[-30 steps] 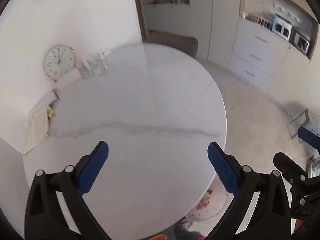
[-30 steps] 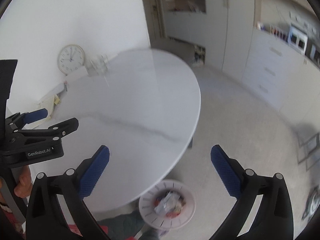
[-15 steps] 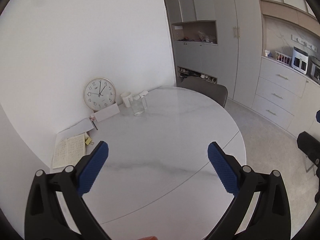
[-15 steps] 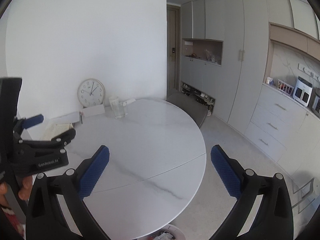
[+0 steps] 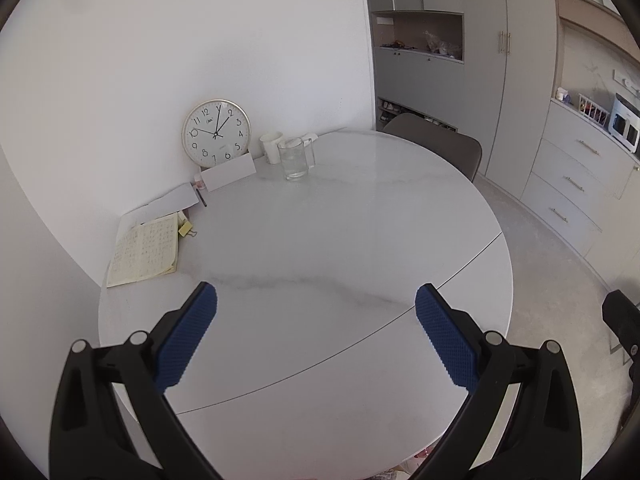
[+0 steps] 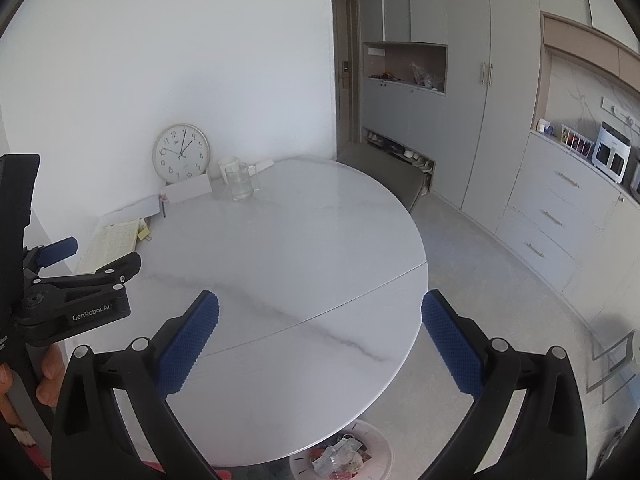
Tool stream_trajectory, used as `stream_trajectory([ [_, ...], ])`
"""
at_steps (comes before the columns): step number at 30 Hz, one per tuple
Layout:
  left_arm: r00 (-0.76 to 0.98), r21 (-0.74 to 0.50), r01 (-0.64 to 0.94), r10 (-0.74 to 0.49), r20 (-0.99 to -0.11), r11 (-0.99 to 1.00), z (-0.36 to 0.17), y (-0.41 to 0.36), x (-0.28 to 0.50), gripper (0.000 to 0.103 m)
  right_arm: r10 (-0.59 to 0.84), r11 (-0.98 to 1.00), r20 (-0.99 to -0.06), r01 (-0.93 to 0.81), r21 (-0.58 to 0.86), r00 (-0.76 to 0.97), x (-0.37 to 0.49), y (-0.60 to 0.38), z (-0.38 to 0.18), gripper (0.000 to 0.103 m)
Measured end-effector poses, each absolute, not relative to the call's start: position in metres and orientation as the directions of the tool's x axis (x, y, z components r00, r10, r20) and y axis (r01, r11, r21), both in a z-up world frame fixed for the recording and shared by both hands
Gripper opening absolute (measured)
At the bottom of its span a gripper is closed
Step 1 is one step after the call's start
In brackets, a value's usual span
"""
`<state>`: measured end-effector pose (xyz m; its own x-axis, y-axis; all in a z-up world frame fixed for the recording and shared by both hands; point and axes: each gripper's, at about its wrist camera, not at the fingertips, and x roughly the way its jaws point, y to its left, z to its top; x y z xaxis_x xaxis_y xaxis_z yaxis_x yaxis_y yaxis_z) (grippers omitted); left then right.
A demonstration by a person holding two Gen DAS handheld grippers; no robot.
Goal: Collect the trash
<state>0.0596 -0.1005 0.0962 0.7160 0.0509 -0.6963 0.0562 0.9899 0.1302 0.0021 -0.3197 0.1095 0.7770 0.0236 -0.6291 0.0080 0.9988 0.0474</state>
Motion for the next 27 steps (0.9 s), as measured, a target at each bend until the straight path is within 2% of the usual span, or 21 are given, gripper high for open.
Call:
stream_trajectory([
  [27,0.684,0.105,0.087,0.017,-0.729,0.991,0.088,-0.110,0.081,0.095,0.017,0.999,-0.659,0.013,0.041,0.752,0.020,-0.326,0.094,0.101],
])
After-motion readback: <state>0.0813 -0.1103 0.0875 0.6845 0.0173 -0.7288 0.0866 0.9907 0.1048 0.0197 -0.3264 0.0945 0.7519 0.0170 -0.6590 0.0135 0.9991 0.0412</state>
